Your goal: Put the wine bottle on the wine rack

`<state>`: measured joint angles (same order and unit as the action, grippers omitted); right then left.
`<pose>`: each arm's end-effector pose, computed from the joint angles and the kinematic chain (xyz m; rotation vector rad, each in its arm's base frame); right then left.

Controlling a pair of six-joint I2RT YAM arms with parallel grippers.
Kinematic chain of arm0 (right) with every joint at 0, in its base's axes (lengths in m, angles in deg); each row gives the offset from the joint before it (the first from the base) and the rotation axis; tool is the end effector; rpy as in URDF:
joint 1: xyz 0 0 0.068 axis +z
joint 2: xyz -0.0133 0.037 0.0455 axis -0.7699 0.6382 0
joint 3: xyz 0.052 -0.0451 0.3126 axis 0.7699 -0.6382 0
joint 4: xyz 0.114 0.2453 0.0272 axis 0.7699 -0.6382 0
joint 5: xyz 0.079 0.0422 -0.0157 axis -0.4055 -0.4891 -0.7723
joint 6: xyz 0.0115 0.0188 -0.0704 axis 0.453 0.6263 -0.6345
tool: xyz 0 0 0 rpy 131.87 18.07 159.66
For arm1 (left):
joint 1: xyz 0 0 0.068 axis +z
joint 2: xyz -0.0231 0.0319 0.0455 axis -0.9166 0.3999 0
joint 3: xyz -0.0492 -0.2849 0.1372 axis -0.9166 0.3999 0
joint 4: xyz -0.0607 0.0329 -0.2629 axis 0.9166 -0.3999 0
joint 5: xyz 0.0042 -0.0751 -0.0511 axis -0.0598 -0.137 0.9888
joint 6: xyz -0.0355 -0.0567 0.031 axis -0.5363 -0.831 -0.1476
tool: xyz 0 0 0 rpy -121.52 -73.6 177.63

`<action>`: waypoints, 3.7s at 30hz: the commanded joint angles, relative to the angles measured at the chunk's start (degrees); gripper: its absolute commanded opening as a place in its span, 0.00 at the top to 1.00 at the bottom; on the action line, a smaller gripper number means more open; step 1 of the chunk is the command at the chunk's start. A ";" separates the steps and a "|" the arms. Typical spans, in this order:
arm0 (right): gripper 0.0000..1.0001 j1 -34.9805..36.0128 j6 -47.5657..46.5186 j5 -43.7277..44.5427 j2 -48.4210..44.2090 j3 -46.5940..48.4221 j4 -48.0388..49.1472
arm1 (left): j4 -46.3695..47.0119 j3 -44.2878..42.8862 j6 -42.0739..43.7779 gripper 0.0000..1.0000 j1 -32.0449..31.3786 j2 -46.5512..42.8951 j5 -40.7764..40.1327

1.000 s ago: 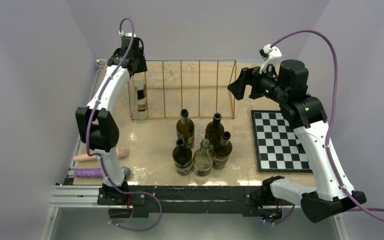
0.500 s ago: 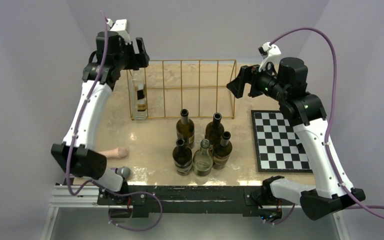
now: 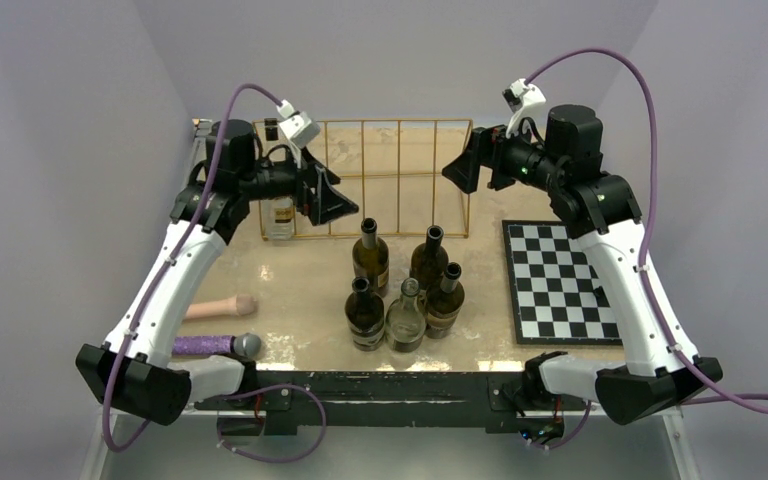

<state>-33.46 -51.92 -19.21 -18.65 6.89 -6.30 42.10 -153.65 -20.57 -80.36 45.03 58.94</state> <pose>0.2478 0.0994 0.5013 -0.3472 1.9299 0.7061 0.2530 -0.1112 0.4584 0.7314 1.7927 -1.0543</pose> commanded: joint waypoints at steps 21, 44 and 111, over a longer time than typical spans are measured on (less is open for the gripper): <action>0.02 0.08 2.14 0.07 0.22 1.77 1.17 | 14.95 16.53 3.49 0.32 -14.73 -3.83 -8.57; 0.02 0.08 2.49 1.28 -0.04 0.92 1.39 | 25.46 23.37 2.27 1.00 -17.09 -8.96 -24.70; 0.03 -2.36 6.71 4.47 -6.76 -9.50 5.56 | 1.32 -19.57 -11.22 1.00 -6.20 21.17 -72.32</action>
<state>-35.40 -45.89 -15.58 -23.88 -2.36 -2.87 38.31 -168.14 -31.43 -87.42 66.02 -11.92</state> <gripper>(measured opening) 0.974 0.368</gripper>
